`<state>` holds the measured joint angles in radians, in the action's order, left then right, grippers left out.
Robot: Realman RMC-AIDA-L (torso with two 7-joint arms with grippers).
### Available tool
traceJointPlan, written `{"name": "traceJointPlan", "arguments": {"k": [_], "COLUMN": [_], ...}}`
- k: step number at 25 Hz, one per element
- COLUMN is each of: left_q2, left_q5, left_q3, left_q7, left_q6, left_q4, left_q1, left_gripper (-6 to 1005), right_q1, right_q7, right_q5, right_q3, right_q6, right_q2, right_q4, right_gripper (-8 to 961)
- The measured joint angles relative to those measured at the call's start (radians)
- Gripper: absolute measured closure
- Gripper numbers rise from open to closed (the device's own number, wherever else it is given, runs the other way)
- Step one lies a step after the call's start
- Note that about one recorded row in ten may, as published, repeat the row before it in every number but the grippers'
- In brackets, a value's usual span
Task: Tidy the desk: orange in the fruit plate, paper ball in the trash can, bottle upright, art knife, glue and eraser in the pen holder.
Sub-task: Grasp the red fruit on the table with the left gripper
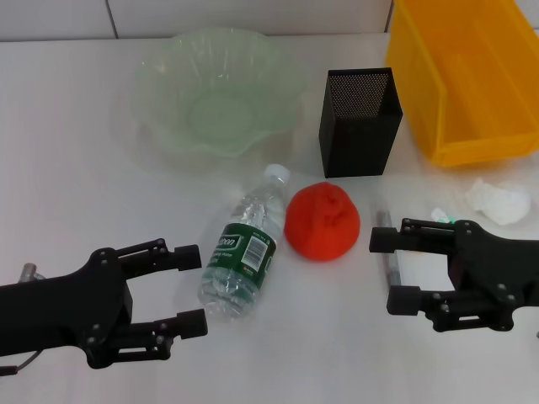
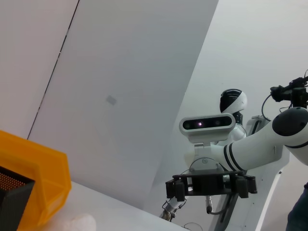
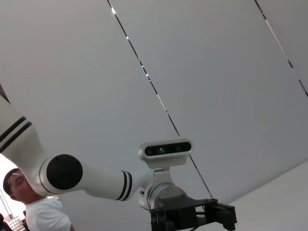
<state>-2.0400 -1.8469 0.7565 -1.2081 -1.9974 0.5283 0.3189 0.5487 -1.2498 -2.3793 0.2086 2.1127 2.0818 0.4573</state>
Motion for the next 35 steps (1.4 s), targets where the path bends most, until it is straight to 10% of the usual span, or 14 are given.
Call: {"name": "traceJointPlan", "arguments": {"k": [22, 35], "left_q2": [0.000, -0.038], "left_q5": [-0.006, -0.084], "left_q3": [0.002, 0.118], "left_q7": [-0.099, -0.243], "left_q6": [0.021, 0.267], "left_q4": [0.077, 0.088], "left_q1": [0.031, 0.286], "left_gripper": [214, 224], "right_q1": [-0.058, -0.258], "right_q7": [0.022, 0.087], "right_q5": [0.025, 0.120], "right_q3": [-0.014, -0.096], "right_q6": [-0.030, -0.063], "right_q2": [-0.011, -0.079], "right_q4": [0.044, 0.081], "right_gripper": [157, 157]}}
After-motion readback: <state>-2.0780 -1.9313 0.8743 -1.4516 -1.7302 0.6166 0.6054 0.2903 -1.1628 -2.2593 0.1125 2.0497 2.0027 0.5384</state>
